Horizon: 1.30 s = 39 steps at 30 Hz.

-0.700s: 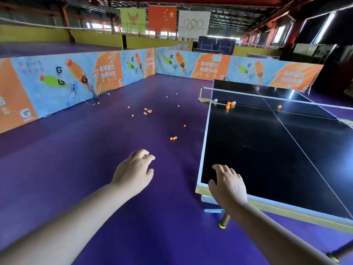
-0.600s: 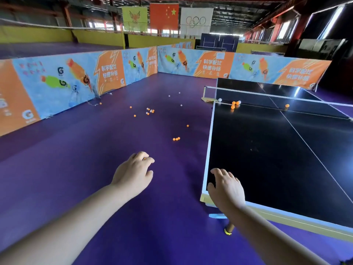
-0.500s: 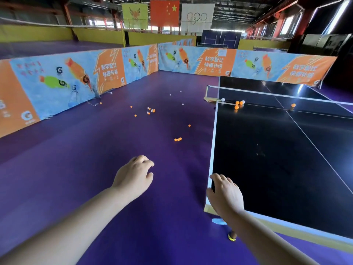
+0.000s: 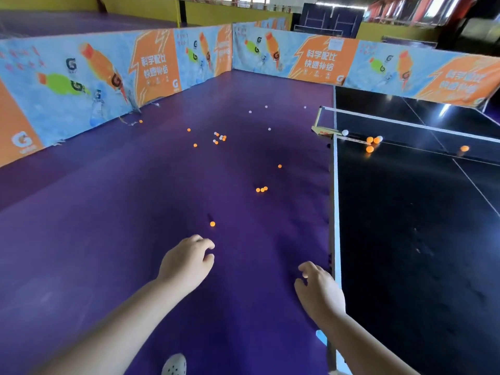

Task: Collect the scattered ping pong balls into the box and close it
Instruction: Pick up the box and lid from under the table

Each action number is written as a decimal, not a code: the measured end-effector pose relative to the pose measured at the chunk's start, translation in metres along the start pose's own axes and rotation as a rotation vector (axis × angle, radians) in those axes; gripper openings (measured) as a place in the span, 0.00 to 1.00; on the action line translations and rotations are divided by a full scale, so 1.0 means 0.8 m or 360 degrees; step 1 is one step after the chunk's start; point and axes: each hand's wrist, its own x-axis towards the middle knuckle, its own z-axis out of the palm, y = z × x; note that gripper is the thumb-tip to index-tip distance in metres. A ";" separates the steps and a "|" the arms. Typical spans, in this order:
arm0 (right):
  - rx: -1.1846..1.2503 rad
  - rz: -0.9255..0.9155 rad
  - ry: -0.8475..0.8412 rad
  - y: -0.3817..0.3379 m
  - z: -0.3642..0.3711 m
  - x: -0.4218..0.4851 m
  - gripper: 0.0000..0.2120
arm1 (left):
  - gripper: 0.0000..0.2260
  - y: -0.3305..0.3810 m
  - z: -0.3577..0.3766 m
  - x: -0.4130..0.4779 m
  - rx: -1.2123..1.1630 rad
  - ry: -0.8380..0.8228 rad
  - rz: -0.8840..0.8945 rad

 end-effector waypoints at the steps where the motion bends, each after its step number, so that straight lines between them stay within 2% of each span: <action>1: 0.0003 0.0033 -0.0007 -0.009 0.008 0.016 0.17 | 0.13 -0.009 0.003 0.026 -0.0002 -0.0020 0.0028; 11: 0.0177 0.0637 -0.0063 -0.099 0.087 0.146 0.14 | 0.10 -0.081 0.023 0.263 0.0007 -0.0324 0.0356; 16: 0.0186 0.0876 -0.0100 -0.103 0.105 0.188 0.13 | 0.11 -0.064 0.057 0.352 -0.0019 -0.0495 0.0517; 18: 0.0184 0.0965 -0.0144 -0.092 0.108 0.205 0.10 | 0.13 -0.043 0.079 0.382 -0.0041 -0.0573 0.0578; 21: 0.0186 0.1146 -0.0153 -0.066 0.115 0.231 0.13 | 0.15 -0.004 0.114 0.426 -0.0056 -0.0682 0.0704; 26: 0.0266 0.1389 -0.0202 -0.006 0.137 0.299 0.12 | 0.12 0.070 0.177 0.520 0.0040 -0.0838 0.0834; 32: 0.0567 0.1657 -0.0209 0.061 0.170 0.404 0.07 | 0.12 0.141 0.268 0.624 0.0198 -0.1001 0.0966; 37: 0.0650 0.1778 -0.0353 0.129 0.212 0.482 0.15 | 0.12 0.172 0.356 0.689 0.0238 -0.1070 0.1010; 39: 0.0659 0.1846 -0.0399 0.154 0.239 0.504 0.14 | 0.13 0.177 0.399 0.708 0.0238 -0.1111 0.1011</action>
